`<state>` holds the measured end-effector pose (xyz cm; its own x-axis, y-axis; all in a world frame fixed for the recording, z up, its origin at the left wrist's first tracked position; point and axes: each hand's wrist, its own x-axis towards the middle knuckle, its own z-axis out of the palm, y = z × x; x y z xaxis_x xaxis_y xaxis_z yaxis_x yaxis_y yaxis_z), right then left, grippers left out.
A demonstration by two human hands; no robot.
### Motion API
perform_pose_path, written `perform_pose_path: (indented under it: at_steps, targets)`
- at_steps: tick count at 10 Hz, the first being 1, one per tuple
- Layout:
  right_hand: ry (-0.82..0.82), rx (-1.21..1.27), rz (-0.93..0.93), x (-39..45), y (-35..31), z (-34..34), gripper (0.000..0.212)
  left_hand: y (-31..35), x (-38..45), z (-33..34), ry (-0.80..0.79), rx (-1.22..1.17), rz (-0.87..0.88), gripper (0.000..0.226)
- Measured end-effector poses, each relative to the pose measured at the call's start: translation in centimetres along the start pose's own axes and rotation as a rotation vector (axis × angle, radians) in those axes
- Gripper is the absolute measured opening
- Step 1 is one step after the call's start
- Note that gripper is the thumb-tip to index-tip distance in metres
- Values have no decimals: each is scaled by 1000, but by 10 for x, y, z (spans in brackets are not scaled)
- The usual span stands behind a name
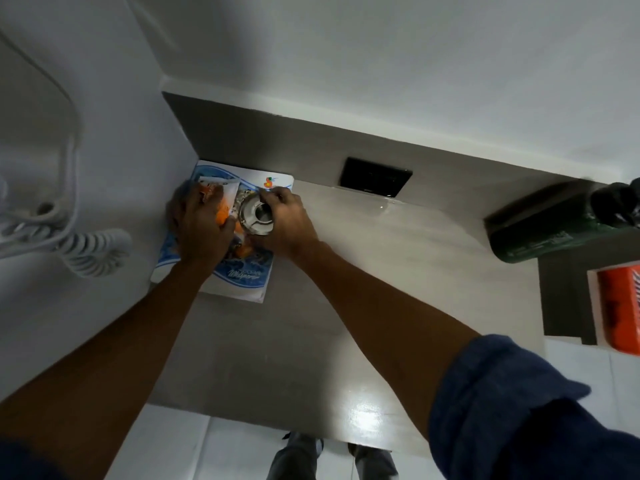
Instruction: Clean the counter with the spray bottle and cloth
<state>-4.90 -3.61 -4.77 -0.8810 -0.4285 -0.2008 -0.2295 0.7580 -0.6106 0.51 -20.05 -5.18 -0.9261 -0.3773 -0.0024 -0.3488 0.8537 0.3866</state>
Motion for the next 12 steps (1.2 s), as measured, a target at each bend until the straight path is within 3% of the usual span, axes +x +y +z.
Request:
perform_pose_path:
  at_steps: [3, 5, 8, 11, 12]
  targets:
    - [308, 239, 116, -54, 55, -29, 101, 38, -17, 10, 107, -298, -74, 68]
    - [453, 199, 317, -104, 135, -78, 112, 116, -40, 32, 102, -284, 50, 71]
    - [440, 167, 451, -126, 212, -118, 112, 185, -60, 89, -92, -147, 4, 75]
    - [423, 180, 426, -136, 210, -122, 126, 180, -67, 98, 14, 49, 128, 84]
    - [442, 250, 371, -149, 198, -136, 122, 189, -60, 81, 47, 49, 267, 80]
